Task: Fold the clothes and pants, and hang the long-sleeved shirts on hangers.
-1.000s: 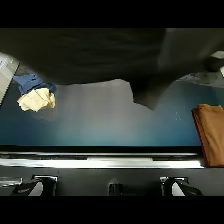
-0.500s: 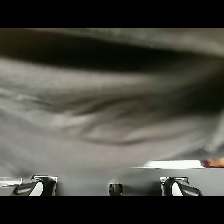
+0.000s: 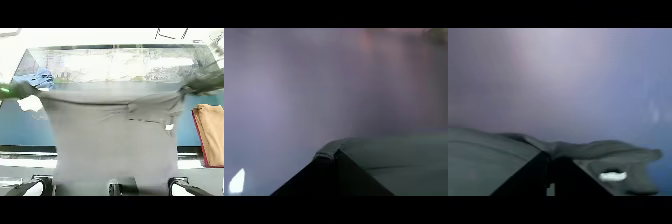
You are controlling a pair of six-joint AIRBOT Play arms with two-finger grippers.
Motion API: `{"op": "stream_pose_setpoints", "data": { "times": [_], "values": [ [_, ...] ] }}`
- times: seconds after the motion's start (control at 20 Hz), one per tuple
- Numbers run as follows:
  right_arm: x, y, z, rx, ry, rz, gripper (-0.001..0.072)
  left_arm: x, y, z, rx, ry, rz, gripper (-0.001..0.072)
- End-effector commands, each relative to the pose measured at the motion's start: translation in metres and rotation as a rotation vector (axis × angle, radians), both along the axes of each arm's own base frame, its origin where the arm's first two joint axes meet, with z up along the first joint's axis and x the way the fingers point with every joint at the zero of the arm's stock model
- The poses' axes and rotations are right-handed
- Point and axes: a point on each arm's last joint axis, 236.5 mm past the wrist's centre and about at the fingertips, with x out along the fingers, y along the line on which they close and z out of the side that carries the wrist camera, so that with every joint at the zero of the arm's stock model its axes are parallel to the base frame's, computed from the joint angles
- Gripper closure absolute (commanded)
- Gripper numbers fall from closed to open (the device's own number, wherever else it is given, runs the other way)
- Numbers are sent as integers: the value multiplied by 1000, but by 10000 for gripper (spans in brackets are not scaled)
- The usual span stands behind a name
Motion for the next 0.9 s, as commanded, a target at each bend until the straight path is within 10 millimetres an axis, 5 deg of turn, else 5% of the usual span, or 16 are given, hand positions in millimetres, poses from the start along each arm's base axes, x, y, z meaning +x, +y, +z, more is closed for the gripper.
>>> {"op": "stream_pose_setpoints", "data": {
  "times": [0.0, 0.2, 0.35, 0.5, 0.7, 0.85],
  "values": [
    [57, 30, -104, 106, 76, -117, 666, 21, 6, -120, -64, 192, 84, 683],
    [143, 12, -110, 169, -198, -309, 666, 91, 15, -129, -54, 53, 137, 684],
    [176, -11, -105, 143, -341, -391, 666, 137, 13, -119, -15, -67, 142, 684],
    [185, -17, -122, 139, -347, -421, 665, 159, 7, -132, -9, -77, 138, 684],
    [163, -1, -155, 158, -201, -374, 665, 155, -11, -162, -52, 7, 131, 683],
    [158, -7, -118, 162, -215, -340, 666, 145, -2, -130, -59, 11, 89, 683]
  ]
}}
